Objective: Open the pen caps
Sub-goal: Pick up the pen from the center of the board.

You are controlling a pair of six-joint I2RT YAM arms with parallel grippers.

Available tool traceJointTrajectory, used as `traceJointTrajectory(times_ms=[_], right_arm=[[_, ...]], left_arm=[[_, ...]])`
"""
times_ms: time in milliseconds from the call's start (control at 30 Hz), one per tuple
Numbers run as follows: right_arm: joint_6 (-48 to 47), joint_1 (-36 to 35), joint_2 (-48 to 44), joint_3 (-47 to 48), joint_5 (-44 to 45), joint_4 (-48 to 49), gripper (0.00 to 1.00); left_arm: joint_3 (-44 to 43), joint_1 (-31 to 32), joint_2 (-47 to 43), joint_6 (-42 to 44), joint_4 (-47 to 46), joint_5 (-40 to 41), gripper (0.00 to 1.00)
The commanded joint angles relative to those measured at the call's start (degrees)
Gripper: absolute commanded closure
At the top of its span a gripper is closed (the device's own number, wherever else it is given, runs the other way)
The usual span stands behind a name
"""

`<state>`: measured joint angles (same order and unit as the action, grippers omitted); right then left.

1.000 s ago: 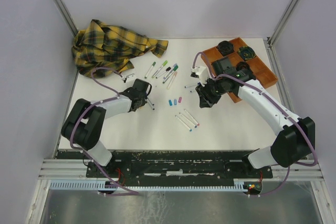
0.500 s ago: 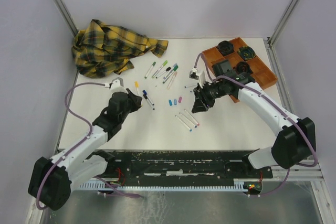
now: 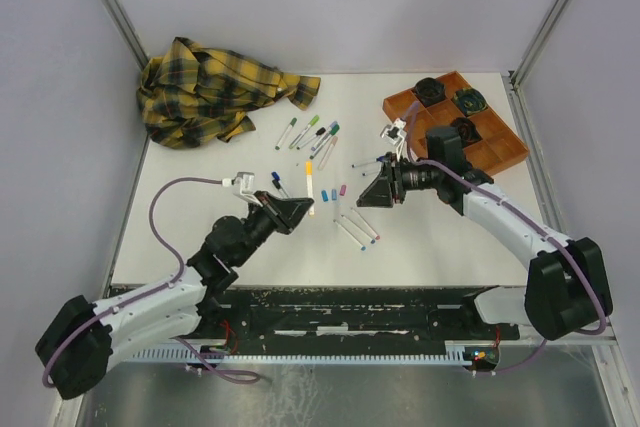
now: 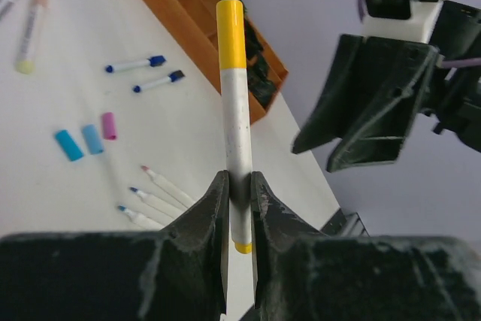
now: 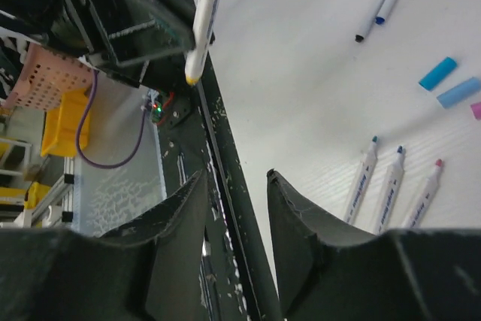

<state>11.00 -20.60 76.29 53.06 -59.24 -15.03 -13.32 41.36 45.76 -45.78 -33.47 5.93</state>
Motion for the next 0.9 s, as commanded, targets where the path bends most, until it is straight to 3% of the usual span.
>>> traceJointTrajectory(times_ms=[0,100,333,867], right_arm=[[20.47,0.05,-3.38,-8.78,-3.8,35.72,0.54],[22.38,0.08,-3.89,-10.97,-2.75,40.27,0.53],[24.33,0.03,-2.91,-10.6,-2.6,40.33,0.52],[28.14,-1.91,-1.73,-11.73,-1.67,43.99,0.48]], left_arm=[[0.65,6.46,4.72,0.91,-17.57,5.07,0.97],[0.58,8.74,8.84,1.3,-22.65,5.86,0.97],[0.22,13.08,16.36,2.1,-31.78,8.74,0.97],[-4.93,18.25,26.75,3.06,-39.33,10.44,0.97]])
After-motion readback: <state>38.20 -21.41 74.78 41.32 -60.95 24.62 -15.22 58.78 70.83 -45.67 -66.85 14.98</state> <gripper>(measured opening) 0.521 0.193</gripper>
